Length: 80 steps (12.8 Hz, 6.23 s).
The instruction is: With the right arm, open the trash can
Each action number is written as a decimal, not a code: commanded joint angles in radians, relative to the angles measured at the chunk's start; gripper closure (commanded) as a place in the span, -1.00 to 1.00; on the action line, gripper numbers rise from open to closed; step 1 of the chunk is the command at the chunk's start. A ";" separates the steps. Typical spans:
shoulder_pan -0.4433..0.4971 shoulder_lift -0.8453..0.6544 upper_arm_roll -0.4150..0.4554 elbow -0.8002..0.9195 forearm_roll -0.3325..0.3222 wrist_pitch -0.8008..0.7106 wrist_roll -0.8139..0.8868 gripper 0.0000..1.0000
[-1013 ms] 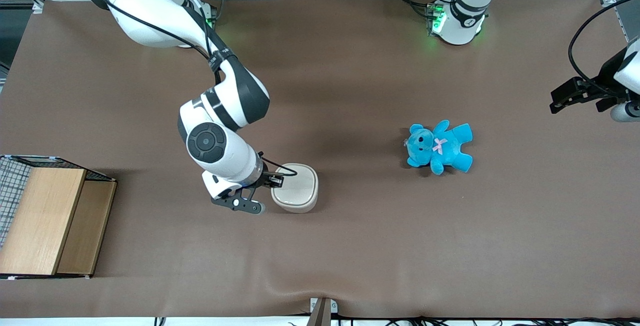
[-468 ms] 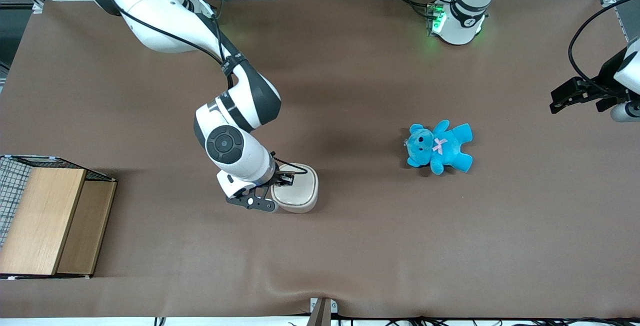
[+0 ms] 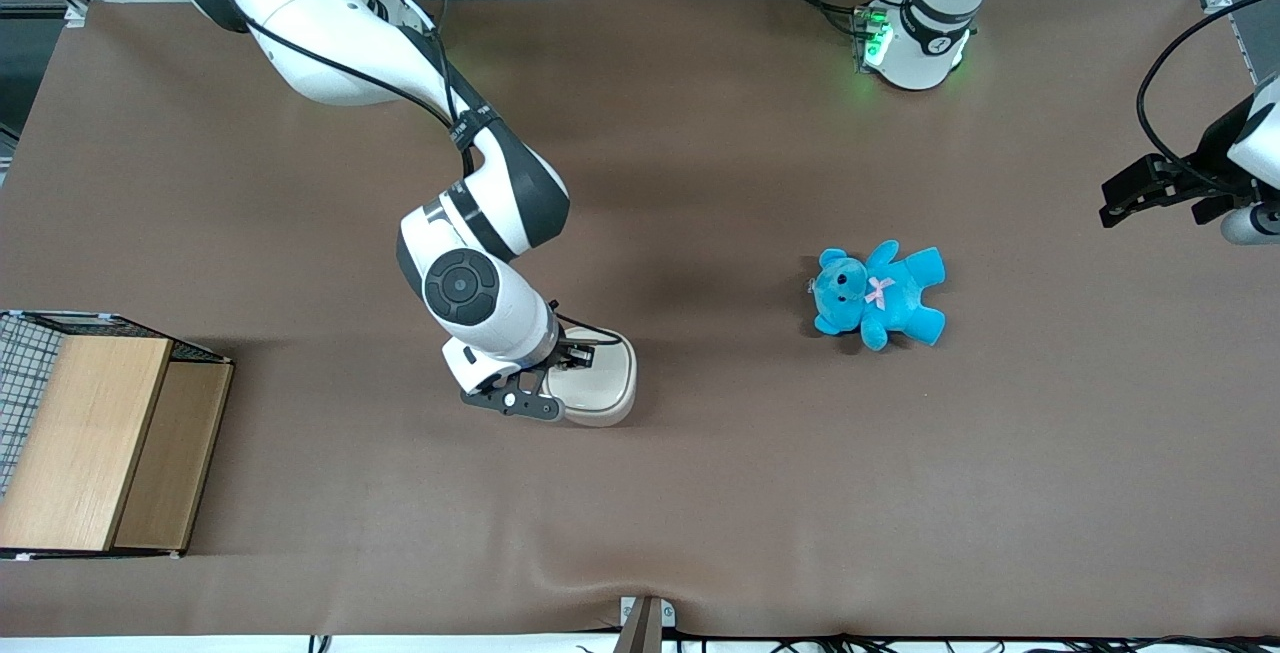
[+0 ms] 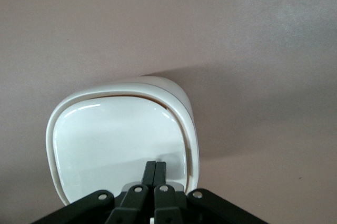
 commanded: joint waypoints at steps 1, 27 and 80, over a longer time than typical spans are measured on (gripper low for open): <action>0.013 0.020 -0.005 0.033 -0.031 -0.010 0.022 1.00; 0.019 0.037 0.008 0.163 0.061 -0.172 0.149 1.00; -0.402 -0.780 -0.211 -0.323 0.003 -0.620 -0.736 -1.00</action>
